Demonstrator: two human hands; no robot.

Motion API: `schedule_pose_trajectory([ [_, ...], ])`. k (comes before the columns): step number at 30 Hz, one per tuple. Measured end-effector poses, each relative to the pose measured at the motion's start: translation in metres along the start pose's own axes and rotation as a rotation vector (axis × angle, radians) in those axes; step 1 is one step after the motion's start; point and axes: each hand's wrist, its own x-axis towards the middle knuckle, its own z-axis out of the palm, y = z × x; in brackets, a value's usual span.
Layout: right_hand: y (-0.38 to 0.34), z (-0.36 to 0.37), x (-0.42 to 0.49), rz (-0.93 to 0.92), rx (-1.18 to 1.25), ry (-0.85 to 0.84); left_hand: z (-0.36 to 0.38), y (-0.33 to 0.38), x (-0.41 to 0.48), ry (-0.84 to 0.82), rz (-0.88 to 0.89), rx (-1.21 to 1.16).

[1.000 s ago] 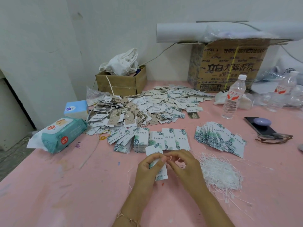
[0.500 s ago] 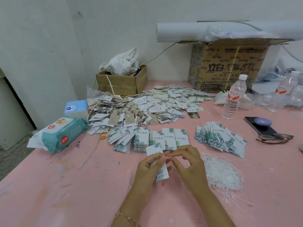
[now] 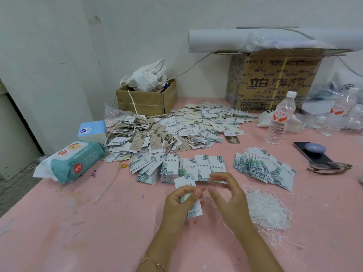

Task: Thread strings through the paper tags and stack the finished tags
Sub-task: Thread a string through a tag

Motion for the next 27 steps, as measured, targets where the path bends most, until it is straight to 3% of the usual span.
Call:
schedule_pose_trajectory([
  [3, -0.001, 0.008, -0.001, 0.043, 0.074, -0.116, -0.001, -0.001, 0.0, 0.031, 0.019, 0.077],
  [15, 0.008, 0.012, 0.002, 0.174, 0.284, -0.127, -0.002, -0.003, 0.003, -0.017, 0.066, 0.103],
  [19, 0.009, 0.009, 0.001, 0.128, 0.206, -0.086, 0.0, -0.003, 0.002, -0.005, 0.074, 0.094],
  [23, 0.014, 0.007, 0.002, 0.026, -0.033, 0.012, 0.001, -0.004, 0.001, 0.047, 0.121, 0.175],
  [27, 0.013, 0.005, 0.004, -0.001, -0.035, 0.154, 0.002, -0.004, -0.001, -0.095, 0.157, 0.236],
])
